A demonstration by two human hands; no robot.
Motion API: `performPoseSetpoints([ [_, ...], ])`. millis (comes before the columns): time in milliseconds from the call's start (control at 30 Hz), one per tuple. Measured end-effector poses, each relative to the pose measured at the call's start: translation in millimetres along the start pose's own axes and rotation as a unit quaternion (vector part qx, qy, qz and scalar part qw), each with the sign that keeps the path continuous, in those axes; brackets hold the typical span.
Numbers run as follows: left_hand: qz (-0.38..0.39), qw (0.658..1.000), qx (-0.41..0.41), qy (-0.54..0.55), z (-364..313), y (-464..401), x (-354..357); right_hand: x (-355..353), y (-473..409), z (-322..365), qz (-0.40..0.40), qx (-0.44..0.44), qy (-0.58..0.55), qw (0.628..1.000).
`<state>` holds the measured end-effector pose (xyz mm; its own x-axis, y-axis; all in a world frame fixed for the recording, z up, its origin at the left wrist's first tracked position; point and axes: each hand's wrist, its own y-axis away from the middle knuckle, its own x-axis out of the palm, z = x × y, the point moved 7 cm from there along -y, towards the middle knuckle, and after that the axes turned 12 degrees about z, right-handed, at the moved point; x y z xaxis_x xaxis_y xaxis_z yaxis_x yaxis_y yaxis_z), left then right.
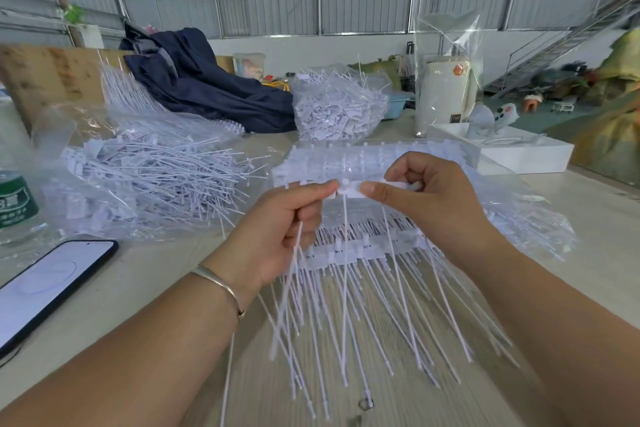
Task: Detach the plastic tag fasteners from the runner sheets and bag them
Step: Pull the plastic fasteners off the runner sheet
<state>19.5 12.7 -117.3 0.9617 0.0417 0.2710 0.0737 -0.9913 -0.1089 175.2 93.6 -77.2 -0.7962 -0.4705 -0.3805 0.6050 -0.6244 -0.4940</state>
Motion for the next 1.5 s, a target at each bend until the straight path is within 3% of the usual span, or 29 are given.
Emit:
performPoseSetpoints([
  [67, -0.066, 0.993, 0.008, -0.093, -6, 3, -15, 2, 1, 1, 0.006, -0.006, 0.050, 0.999],
  [133, -0.148, 0.965, 0.015, -0.215, -12, 7, -30, 3, 2, 3, -0.005, -0.006, 0.135, 0.991],
  [200, -0.194, 0.945, 0.011, -0.262, -14, 10, -39, 1, 3, 6, -0.019, -0.012, 0.171, 0.985],
  [333, -0.135, 0.986, -0.017, -0.099, 0, 2, -36, 3, 1, 4, 0.014, -0.022, 0.125, 0.992],
  [600, -0.106, 0.990, -0.083, 0.049, 19, -1, -26, 19, 1, 0, 0.079, -0.043, 0.186, 0.978],
  [867, -0.011, 0.997, -0.060, -0.046, 9, -2, -9, 20, -1, -5, 0.082, -0.016, 0.244, 0.966],
  [1133, -0.050, 0.990, -0.084, -0.098, 13, -2, -19, 16, -1, -3, 0.083, -0.030, 0.147, 0.985],
  [1333, -0.003, 0.995, -0.100, 0.019, 18, -2, -15, 15, -1, -6, 0.100, -0.013, 0.166, 0.981],
  [1500, 0.056, 0.990, -0.084, 0.100, 13, 0, -6, 11, -2, -3, 0.109, 0.012, -0.006, 0.994],
])
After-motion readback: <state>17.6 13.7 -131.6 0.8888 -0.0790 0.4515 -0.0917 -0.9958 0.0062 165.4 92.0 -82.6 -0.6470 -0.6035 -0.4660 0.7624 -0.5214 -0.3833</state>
